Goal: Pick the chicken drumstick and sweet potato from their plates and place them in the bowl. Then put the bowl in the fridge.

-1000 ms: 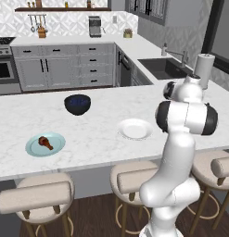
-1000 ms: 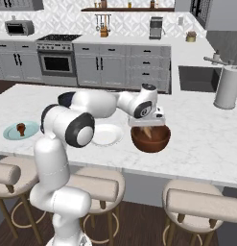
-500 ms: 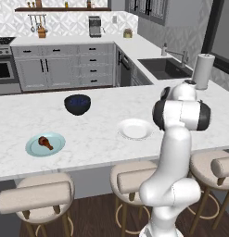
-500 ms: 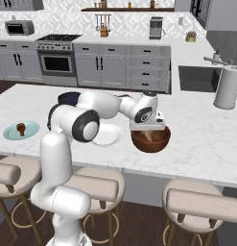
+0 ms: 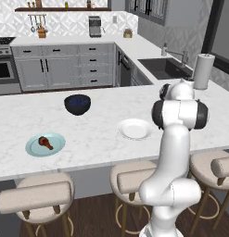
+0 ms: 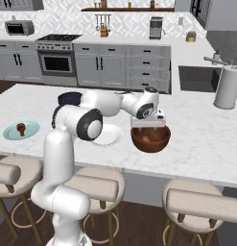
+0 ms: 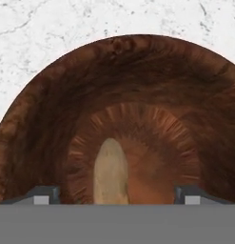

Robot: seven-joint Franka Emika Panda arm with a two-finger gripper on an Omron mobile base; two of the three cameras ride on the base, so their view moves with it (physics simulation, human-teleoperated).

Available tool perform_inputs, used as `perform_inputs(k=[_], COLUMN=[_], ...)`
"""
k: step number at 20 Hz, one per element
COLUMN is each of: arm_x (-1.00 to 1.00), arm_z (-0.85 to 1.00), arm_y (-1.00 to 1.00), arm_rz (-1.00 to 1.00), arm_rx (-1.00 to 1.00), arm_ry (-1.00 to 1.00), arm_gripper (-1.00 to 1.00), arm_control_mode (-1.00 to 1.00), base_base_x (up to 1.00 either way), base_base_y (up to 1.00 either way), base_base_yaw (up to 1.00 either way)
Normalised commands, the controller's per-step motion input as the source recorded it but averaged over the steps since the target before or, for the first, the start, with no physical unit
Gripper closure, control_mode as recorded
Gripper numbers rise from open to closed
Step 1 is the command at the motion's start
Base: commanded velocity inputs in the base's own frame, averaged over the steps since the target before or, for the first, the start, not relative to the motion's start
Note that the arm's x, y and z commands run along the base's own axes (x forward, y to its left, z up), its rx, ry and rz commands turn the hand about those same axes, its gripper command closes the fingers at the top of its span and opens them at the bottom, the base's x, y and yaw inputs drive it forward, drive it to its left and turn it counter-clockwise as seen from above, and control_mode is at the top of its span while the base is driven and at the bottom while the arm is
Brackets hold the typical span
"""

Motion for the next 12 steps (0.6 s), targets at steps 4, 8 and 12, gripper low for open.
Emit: perform_inputs(k=[4, 8, 12], arm_x=[-0.92, -1.00, -0.98], arm_z=[0.32, 0.30, 0.49], arm_y=[0.62, 0.58, 0.51], arm_rz=[-0.03, -0.07, -0.08], arm_rx=[-0.02, 0.00, -0.03], arm_ry=[-0.06, 0.00, 0.00], arm_gripper=[-1.00, -1.00, -1.00], arm_control_mode=[-1.00, -1.00, -1.00], base_base_x=[0.00, 0.00, 0.00], base_base_y=[0.00, 0.00, 0.00], base_base_yaw=[0.00, 0.00, 0.00])
